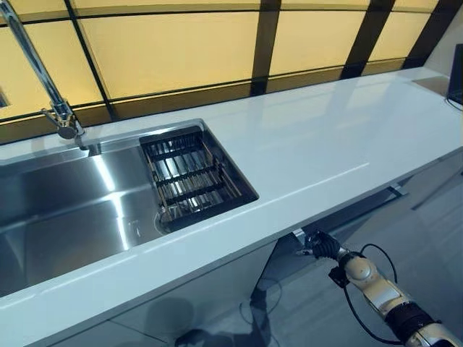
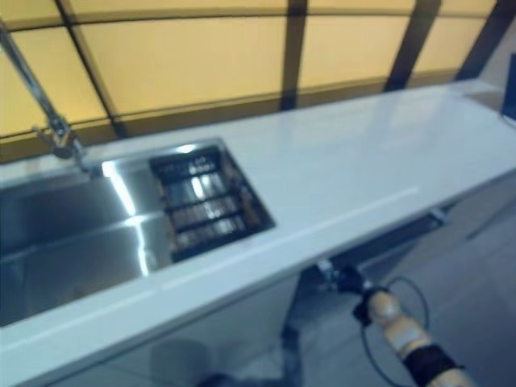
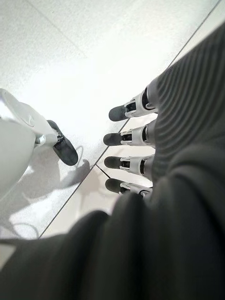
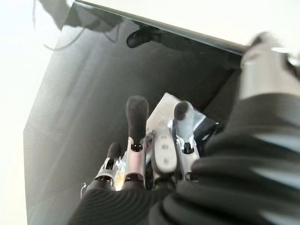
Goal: Take plates into dishwasher
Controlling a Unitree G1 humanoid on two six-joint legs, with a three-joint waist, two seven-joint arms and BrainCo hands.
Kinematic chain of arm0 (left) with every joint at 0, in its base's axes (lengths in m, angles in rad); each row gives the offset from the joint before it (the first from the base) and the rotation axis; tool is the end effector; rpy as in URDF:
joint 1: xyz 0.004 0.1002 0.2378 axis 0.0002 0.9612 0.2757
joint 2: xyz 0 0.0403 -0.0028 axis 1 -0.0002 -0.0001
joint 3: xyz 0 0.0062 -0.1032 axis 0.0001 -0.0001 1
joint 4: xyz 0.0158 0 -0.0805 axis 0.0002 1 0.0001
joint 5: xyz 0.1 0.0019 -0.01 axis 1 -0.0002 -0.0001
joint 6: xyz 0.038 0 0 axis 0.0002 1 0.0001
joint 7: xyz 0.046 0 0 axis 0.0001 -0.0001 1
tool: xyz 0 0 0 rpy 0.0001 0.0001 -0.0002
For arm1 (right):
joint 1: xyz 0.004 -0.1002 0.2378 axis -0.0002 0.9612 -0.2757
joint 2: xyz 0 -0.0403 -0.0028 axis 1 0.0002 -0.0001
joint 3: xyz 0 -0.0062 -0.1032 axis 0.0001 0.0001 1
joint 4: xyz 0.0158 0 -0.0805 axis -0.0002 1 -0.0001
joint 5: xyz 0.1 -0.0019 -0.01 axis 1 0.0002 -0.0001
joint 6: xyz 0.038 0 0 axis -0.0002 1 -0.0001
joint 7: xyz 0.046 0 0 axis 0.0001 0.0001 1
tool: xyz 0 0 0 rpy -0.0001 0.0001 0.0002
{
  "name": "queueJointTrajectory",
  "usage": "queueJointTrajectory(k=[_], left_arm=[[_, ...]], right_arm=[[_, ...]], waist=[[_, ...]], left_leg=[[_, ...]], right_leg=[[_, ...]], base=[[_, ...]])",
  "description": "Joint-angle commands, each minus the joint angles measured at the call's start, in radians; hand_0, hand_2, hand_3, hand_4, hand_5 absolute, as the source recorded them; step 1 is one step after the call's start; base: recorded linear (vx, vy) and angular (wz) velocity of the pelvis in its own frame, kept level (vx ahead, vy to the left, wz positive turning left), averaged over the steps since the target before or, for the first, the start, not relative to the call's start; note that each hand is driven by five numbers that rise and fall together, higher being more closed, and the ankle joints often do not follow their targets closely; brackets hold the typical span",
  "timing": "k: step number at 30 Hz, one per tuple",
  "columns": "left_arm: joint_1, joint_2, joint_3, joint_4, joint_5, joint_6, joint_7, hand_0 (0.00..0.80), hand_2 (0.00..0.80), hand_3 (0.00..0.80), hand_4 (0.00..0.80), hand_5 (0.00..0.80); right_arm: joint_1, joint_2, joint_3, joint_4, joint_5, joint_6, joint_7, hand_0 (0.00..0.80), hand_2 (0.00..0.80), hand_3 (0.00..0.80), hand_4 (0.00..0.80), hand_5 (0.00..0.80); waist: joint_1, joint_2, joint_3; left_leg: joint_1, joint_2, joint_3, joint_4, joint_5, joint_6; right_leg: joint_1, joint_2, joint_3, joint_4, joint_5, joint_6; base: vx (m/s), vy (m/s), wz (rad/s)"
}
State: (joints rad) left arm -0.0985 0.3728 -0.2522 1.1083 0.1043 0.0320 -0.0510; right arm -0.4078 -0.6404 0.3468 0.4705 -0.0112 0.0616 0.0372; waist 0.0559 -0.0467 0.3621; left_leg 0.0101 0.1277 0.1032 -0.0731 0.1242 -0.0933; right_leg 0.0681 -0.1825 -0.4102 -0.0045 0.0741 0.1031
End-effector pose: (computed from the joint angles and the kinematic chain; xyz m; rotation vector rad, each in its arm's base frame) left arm 0.1251 0.2537 -0.0894 0.5538 1.0851 -0.1089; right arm 0.2707 -0.2413 0.0668 -0.7603 0.2191 0.1548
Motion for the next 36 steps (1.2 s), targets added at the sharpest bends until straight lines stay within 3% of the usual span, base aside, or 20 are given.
queueJointTrajectory(k=[1,8,10,14,15,16,17,21,22,23,27,28,29,33,34,36], left_arm=[[0.014,0.037,-0.013,0.007,0.007,-0.020,-0.001,0.000,0.000,0.000,0.000,0.000],[0.027,0.026,-0.012,0.002,-0.021,-0.029,0.028,0.000,0.000,0.000,0.000,0.000],[0.035,0.018,-0.011,-0.003,-0.034,-0.032,0.037,0.000,0.000,0.000,0.000,0.000],[0.029,0.020,-0.017,-0.006,-0.052,-0.020,0.051,0.000,0.000,0.000,0.000,0.000],[0.023,0.022,-0.017,-0.006,-0.055,-0.016,0.058,0.000,0.000,0.000,0.000,0.000],[0.001,0.028,-0.025,0.001,-0.068,-0.011,0.065,0.000,0.000,0.000,0.000,0.000],[-0.011,0.030,-0.028,0.005,-0.074,-0.013,0.067,0.000,0.000,0.000,0.000,0.000],[-0.036,0.031,-0.037,0.000,-0.065,0.007,0.068,0.000,0.000,0.000,0.000,0.000],[-0.037,0.031,-0.040,0.003,-0.052,0.012,0.068,0.000,0.000,0.000,0.000,0.000],[-0.038,0.031,-0.039,0.009,-0.045,0.013,0.068,0.000,0.000,0.000,0.000,0.000],[-0.045,0.026,-0.048,0.026,-0.039,0.002,0.068,0.000,0.000,0.000,0.000,0.000],[-0.050,0.024,-0.064,0.037,-0.038,-0.011,0.068,0.000,0.000,0.000,0.000,0.000],[-0.053,0.010,-0.074,0.037,-0.039,-0.021,0.074,0.000,0.000,0.000,0.000,0.000],[-0.027,-0.025,-0.076,0.028,-0.059,-0.042,0.071,0.000,0.000,0.000,0.000,0.000],[-0.003,-0.043,-0.075,0.033,-0.055,-0.036,0.063,0.000,0.000,0.000,0.000,0.000],[0.024,-0.056,-0.062,0.050,-0.049,-0.028,0.063,0.000,0.000,0.000,0.000,0.000]], right_arm=[[-0.029,0.057,-0.038,-0.117,-0.025,-0.138,-0.057,0.000,0.000,0.000,0.000,0.000],[0.171,0.167,-0.064,-0.110,0.012,-0.162,-0.074,0.000,0.000,0.000,0.000,0.000],[0.233,0.195,-0.063,-0.089,0.001,-0.163,-0.064,0.000,0.000,0.000,0.000,0.000],[0.289,0.227,-0.053,-0.061,0.018,-0.171,-0.058,0.000,0.000,0.000,0.000,0.000],[0.300,0.231,-0.046,-0.052,0.019,-0.177,-0.063,0.000,0.000,0.000,0.000,0.000],[0.319,0.239,-0.037,-0.033,0.025,-0.184,-0.066,0.000,0.000,0.000,0.000,0.000],[0.332,0.242,-0.034,-0.021,0.024,-0.185,-0.067,0.000,0.000,0.000,0.000,0.000],[0.349,0.260,-0.029,0.033,0.059,-0.197,-0.077,0.000,0.000,0.000,0.000,0.000],[0.340,0.268,-0.024,0.063,0.074,-0.208,-0.089,0.000,0.000,0.000,0.000,0.000],[0.329,0.273,-0.020,0.079,0.080,-0.214,-0.095,0.000,0.000,0.000,0.000,0.000],[0.290,0.271,-0.003,0.107,0.103,-0.237,-0.114,0.000,0.000,0.000,0.000,0.000],[0.287,0.271,-0.001,0.110,0.103,-0.241,-0.121,0.000,0.000,0.000,0.000,0.000],[0.277,0.262,0.001,0.120,0.096,-0.243,-0.122,0.000,0.000,0.000,0.000,0.000],[0.273,0.258,0.001,0.158,0.088,-0.243,-0.108,0.000,0.000,0.000,0.000,0.000],[0.278,0.258,-0.005,0.198,0.100,-0.242,-0.090,0.000,0.000,0.000,0.000,0.000],[0.290,0.263,-0.014,0.230,0.126,-0.230,-0.071,0.000,0.000,0.000,0.000,0.000]], waist=[[0.066,-0.023,-0.076],[0.047,-0.038,-0.065],[0.037,-0.040,-0.071],[0.023,-0.046,-0.077],[0.014,-0.044,-0.080],[-0.006,-0.040,-0.087],[-0.015,-0.039,-0.093],[-0.020,-0.035,-0.121],[-0.012,-0.035,-0.138],[-0.006,-0.035,-0.146],[0.010,-0.018,-0.161],[0.013,-0.014,-0.165],[0.016,0.009,-0.168],[0.016,0.041,-0.168],[0.012,0.050,-0.168],[0.008,0.045,-0.169]], left_leg=[[-0.003,-0.043,0.046,0.045,-0.112,0.100],[-0.027,-0.096,0.039,0.052,-0.150,0.145],[-0.033,-0.112,0.034,0.039,-0.152,0.154],[-0.040,-0.124,0.009,0.022,-0.148,0.161],[-0.045,-0.124,-0.004,0.015,-0.145,0.160],[-0.061,-0.130,-0.041,0.015,-0.142,0.167],[-0.069,-0.137,-0.065,0.013,-0.138,0.171],[-0.089,-0.163,-0.125,0.006,-0.114,0.174],[-0.099,-0.173,-0.146,0.003,-0.093,0.169],[-0.104,-0.179,-0.155,0.003,-0.084,0.166],[-0.150,-0.183,-0.165,0.009,-0.047,0.139],[-0.190,-0.188,-0.153,0.019,-0.028,0.130],[-0.226,-0.180,-0.131,0.030,0.006,0.095],[-0.243,-0.166,-0.075,0.018,0.059,0.044],[-0.244,-0.157,-0.029,0.014,0.056,0.033],[-0.225,-0.157,-0.047,0.074,0.028,0.034]], right_leg=[[-0.021,-0.138,0.078,0.259,0.015,0.095],[-0.078,-0.163,0.154,0.324,0.100,0.109],[-0.091,-0.161,0.173,0.326,0.138,0.111],[-0.098,-0.146,0.208,0.306,0.145,0.108],[-0.105,-0.120,0.239,0.309,0.131,0.103],[-0.116,-0.060,0.306,0.323,0.094,0.088],[-0.118,-0.028,0.335,0.335,0.075,0.081],[-0.105,0.068,0.371,0.370,0.029,0.063],[-0.091,0.109,0.373,0.375,-0.006,0.054],[-0.080,0.124,0.375,0.366,-0.027,0.049],[-0.033,0.145,0.386,0.280,-0.123,0.010],[-0.011,0.157,0.403,0.245,-0.150,-0.006],[0.014,0.195,0.404,0.178,-0.219,-0.047],[0.061,0.227,0.393,0.108,-0.204,-0.073],[0.083,0.231,0.385,0.084,-0.192,-0.081],[0.086,0.216,0.365,0.063,-0.173,-0.088]], base=[[0.080,0.161,0.17],[0.061,0.201,0.14],[0.039,0.200,0.17],[-0.030,0.100,0.14],[-0.131,0.029,0.15],[-0.152,0.019,0.38],[-0.187,0.007,0.63],[-0.181,-0.037,0.72],[-0.320,-0.106,0.73],[-0.318,-0.109,0.54],[-0.373,-0.094,0.21],[-0.417,-0.061,0.07],[-0.498,-0.048,0.08],[-0.342,-0.003,0.16],[-0.392,0.036,0.13],[-0.362,0.056,0.23]])
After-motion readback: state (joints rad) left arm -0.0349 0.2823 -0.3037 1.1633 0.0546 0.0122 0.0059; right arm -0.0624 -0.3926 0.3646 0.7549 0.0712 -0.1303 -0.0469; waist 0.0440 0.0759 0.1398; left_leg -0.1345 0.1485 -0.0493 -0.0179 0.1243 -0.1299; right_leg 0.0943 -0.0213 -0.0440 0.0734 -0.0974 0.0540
